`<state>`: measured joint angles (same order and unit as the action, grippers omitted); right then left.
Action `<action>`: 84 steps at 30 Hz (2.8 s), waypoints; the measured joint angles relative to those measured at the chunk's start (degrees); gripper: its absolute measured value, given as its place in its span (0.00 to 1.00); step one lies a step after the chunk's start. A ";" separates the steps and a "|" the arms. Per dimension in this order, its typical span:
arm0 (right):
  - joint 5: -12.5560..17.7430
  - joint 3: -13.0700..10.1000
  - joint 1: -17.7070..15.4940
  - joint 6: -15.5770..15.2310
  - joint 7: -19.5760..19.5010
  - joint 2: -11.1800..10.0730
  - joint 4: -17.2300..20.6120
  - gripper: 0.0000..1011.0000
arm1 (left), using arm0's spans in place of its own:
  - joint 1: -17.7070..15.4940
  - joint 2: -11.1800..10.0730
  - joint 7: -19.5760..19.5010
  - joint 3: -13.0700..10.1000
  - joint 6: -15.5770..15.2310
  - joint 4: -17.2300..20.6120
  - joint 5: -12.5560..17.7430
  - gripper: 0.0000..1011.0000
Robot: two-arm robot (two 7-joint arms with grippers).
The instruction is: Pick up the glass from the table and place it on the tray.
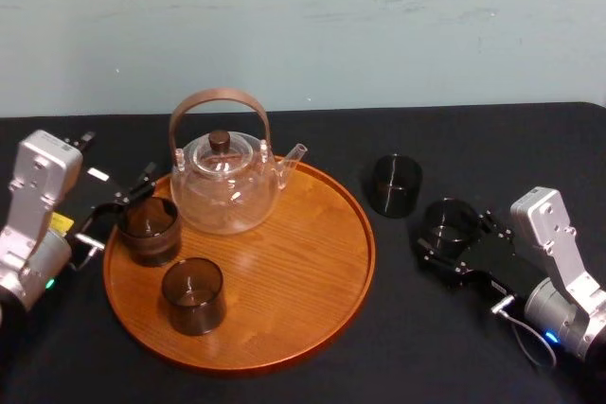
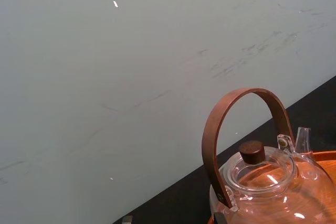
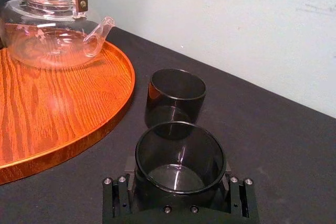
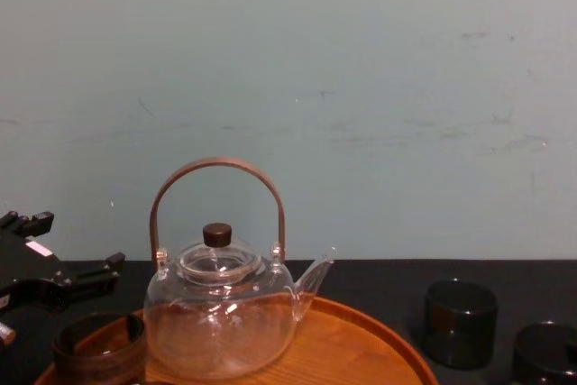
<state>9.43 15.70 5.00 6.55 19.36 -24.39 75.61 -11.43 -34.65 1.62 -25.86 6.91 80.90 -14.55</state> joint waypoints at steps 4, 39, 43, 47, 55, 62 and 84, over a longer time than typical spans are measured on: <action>0.04 0.00 -0.02 -0.02 0.00 -0.02 0.03 0.91 | 0.00 0.00 0.00 0.00 0.00 0.00 0.00 0.99; -0.27 6.22 5.18 2.29 8.64 3.19 3.38 0.90 | 0.00 0.00 0.00 0.00 0.00 0.00 0.00 0.99; -0.30 8.20 7.02 3.26 9.97 4.57 1.11 0.90 | 0.00 0.00 0.00 0.00 0.00 0.00 0.00 0.99; 0.08 10.21 8.77 4.24 11.32 6.09 -1.68 0.90 | 0.00 0.00 0.00 0.00 0.00 0.00 0.00 0.99; 0.84 12.92 10.64 5.51 13.11 7.77 -5.53 0.90 | 0.00 0.00 0.00 0.00 0.00 0.00 0.00 0.99; 1.21 14.75 11.69 6.34 14.26 8.64 -7.57 0.90 | 0.00 0.00 0.00 0.00 0.00 0.00 0.00 0.99; 0.96 18.72 13.09 6.76 15.73 9.90 -9.78 0.90 | 0.00 0.00 0.00 0.00 0.00 0.00 0.00 0.99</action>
<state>10.38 34.43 18.08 13.31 35.10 -14.49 65.83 -11.44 -34.65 1.62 -25.86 6.91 80.90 -14.55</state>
